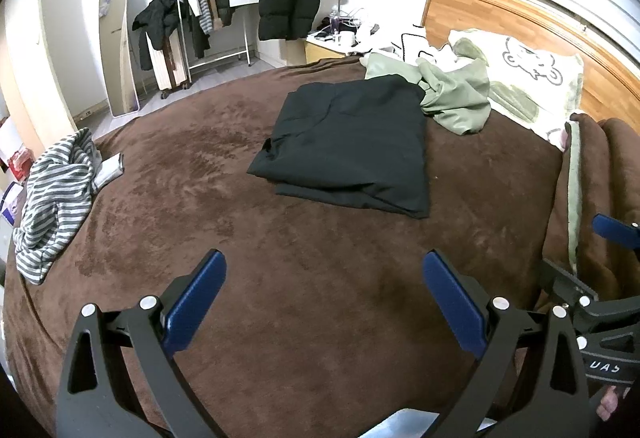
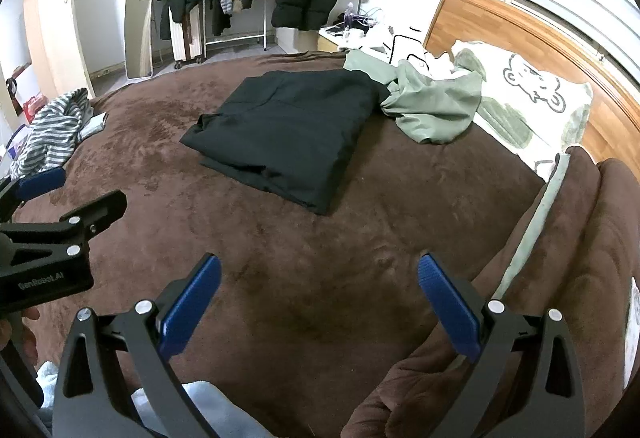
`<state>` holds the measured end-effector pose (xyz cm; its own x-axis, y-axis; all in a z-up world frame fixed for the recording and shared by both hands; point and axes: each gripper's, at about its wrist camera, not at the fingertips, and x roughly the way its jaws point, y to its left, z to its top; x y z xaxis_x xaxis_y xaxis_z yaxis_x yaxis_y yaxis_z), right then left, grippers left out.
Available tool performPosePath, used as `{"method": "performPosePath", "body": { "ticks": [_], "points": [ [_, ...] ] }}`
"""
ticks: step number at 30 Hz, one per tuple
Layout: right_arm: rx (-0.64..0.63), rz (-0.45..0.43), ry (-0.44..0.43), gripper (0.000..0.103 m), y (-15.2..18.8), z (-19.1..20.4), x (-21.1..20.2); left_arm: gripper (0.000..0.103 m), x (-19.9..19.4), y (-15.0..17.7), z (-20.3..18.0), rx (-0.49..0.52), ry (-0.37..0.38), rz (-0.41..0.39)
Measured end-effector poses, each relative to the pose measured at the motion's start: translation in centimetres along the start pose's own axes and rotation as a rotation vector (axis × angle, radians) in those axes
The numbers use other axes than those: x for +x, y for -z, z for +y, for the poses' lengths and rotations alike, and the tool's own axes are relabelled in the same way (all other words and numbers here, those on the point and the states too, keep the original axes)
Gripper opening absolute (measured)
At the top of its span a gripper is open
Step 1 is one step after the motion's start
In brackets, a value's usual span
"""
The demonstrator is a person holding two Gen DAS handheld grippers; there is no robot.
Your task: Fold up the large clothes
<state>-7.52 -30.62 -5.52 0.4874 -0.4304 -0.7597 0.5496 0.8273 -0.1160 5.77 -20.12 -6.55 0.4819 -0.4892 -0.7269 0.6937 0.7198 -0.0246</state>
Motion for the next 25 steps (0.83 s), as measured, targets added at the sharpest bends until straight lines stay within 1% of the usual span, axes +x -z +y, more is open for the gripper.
{"method": "performPosePath", "body": {
  "ticks": [19,25],
  "points": [
    [0.000,0.002,-0.002,0.097,0.06,-0.07,0.05,0.096,-0.02,-0.01,-0.39,0.008,-0.008,-0.003],
    [-0.003,0.004,-0.003,0.097,0.11,0.04,0.05,0.097,0.09,0.26,-0.31,0.006,-0.008,0.006]
  ]
}}
